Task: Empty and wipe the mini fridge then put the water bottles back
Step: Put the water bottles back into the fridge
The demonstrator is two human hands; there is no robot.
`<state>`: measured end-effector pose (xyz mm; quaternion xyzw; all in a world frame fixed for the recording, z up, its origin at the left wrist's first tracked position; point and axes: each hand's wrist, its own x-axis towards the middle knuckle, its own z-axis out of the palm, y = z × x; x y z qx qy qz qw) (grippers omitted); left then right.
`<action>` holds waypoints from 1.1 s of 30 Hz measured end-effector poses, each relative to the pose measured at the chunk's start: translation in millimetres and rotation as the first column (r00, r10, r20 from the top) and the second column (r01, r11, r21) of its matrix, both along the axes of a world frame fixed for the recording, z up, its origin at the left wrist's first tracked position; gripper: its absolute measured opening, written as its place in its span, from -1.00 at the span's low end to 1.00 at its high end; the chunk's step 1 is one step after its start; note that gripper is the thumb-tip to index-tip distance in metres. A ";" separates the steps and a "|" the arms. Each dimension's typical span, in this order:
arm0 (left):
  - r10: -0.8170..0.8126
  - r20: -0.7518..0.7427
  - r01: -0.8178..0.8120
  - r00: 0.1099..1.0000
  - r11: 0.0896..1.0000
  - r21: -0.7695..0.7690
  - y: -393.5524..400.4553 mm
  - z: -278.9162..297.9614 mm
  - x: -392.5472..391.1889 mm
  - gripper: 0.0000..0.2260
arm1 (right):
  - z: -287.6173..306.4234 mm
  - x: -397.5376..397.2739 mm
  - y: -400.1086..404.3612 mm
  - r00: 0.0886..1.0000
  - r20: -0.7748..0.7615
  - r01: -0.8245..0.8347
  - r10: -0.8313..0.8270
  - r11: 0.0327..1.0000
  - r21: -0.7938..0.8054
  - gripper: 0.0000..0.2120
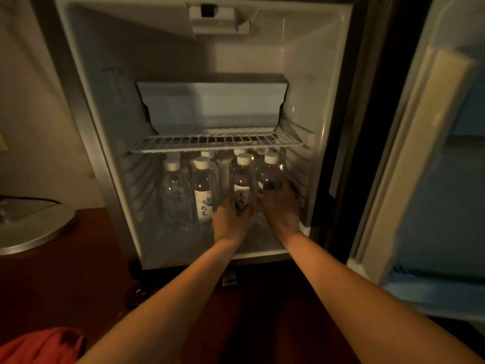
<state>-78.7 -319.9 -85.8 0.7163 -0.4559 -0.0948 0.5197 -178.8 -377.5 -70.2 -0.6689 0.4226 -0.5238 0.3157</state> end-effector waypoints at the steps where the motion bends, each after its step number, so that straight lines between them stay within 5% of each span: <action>1: 0.000 0.007 -0.001 1.000 1.000 0.012 6.1 2.3 -1.9 -0.59 | 2.0 -2.0 6.8 1.000 -0.023 0.016 -0.016 1.000 -0.013 -0.47; 7: -0.063 0.021 0.063 0.998 0.998 0.030 56.5 25.6 -17.9 -0.68 | 15.3 -22.5 52.3 0.987 -0.137 0.100 -0.085 0.990 0.104 -0.70; 13: -0.073 0.145 0.073 0.987 0.997 0.005 111.6 43.6 -36.2 -0.69 | 30.7 -56.0 109.1 0.993 -0.119 -0.002 -0.001 1.000 -0.026 -0.50; 17: -0.115 0.177 0.117 0.977 0.993 0.001 145.5 50.0 -53.6 -0.53 | 36.6 -82.0 139.0 0.982 -0.188 0.012 -0.025 0.998 -0.068 -0.50; 33: -0.287 0.327 0.281 0.900 0.957 0.066 201.6 34.3 -154.4 -0.61 | 12.0 -212.4 193.0 0.911 -0.355 0.147 -0.212 0.968 -0.202 -0.58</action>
